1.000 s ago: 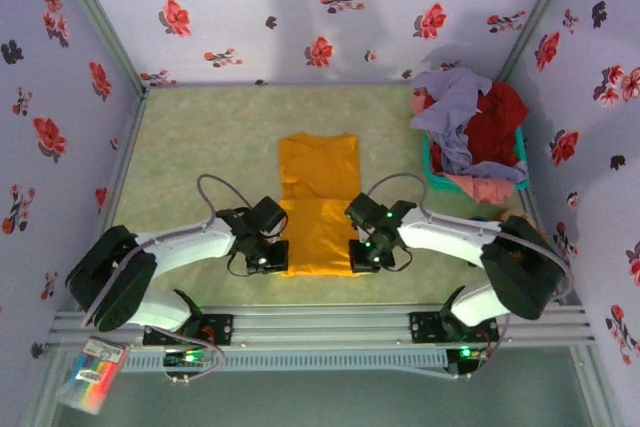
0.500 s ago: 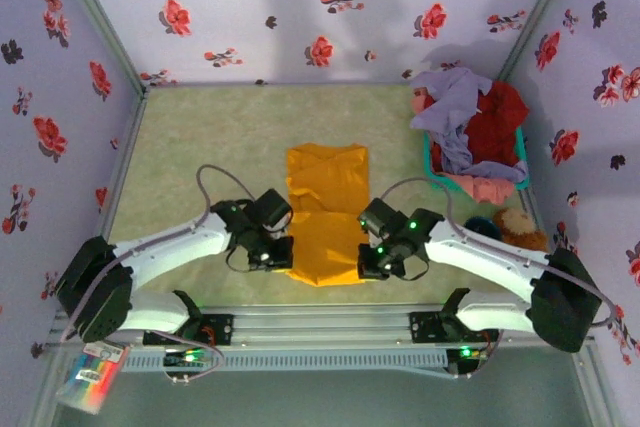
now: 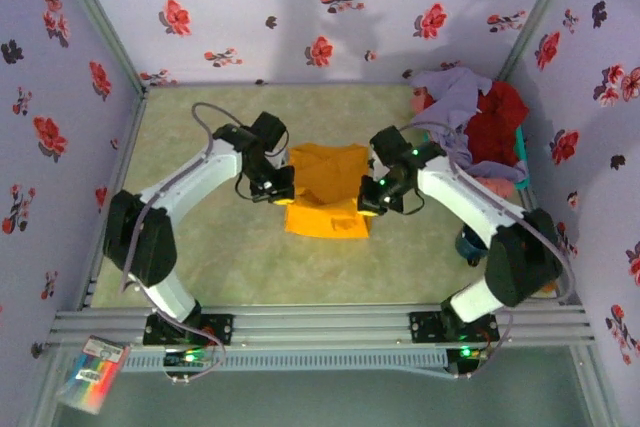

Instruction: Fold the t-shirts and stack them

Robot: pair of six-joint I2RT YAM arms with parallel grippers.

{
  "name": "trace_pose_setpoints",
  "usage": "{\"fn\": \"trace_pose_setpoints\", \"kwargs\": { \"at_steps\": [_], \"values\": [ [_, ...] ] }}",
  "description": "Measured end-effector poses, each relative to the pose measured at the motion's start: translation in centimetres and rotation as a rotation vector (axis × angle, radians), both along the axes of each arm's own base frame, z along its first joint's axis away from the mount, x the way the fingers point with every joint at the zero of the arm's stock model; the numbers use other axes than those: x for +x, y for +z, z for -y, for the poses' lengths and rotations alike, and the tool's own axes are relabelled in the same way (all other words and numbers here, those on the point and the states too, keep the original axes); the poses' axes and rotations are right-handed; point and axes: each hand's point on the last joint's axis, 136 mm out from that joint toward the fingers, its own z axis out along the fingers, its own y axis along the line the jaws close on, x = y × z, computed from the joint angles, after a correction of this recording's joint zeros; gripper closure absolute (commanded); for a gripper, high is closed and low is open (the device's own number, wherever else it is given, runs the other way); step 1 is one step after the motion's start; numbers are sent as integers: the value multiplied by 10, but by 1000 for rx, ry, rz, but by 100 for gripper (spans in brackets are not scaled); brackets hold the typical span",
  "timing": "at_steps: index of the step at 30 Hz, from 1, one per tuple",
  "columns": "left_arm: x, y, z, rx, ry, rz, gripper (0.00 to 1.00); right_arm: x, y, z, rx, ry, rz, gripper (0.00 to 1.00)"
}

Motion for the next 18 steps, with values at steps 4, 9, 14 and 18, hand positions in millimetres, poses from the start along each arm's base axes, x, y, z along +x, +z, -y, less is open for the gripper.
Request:
{"fn": "trace_pose_setpoints", "kwargs": {
  "at_steps": [4,9,14,18],
  "values": [
    [29,-9,0,-14,1,-21,100,33,-5,5,-3,-11,-7,100],
    [53,-23,-2,-15,3,-53,100,63,-9,5,16,-30,-13,100],
    [75,-22,0,-28,8,-51,100,86,-9,2,33,-38,-9,100],
    [94,-14,-1,-42,16,-35,100,105,-4,1,46,-45,9,100]
  ]
}}
